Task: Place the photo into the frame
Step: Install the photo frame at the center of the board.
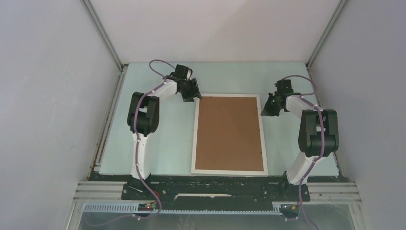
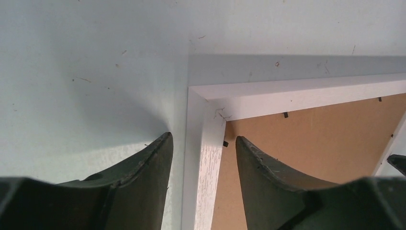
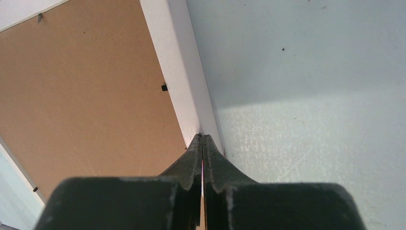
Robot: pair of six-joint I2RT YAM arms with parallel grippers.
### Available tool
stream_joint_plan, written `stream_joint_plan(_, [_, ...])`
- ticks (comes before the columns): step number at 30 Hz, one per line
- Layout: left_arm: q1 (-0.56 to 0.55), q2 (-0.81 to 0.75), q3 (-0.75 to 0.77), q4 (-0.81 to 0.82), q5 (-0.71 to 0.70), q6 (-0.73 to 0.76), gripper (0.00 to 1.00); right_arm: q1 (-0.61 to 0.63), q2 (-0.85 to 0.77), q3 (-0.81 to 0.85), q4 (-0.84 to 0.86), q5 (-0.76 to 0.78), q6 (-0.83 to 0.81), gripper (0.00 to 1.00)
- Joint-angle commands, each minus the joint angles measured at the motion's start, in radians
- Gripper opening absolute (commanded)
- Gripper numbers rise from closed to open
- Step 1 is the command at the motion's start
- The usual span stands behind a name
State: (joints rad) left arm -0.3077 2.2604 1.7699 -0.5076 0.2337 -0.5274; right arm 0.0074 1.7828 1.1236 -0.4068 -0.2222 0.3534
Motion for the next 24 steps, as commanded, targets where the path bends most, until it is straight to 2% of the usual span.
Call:
stream_joint_plan(1, [0.019,-0.104,-0.051,0.078,0.038,-0.019,0.61,0.021,0.022,-0.014,0.001,-0.014,0.005,0.01])
stream_joint_plan(8, [0.044,-0.161,-0.141,0.128,0.028,-0.027,0.59,0.024,0.022,-0.014,0.0,-0.016,0.003,0.01])
stream_joint_plan(24, [0.015,-0.053,-0.024,0.056,0.017,-0.029,0.47,0.026,0.018,-0.007,-0.009,-0.015,-0.002,0.01])
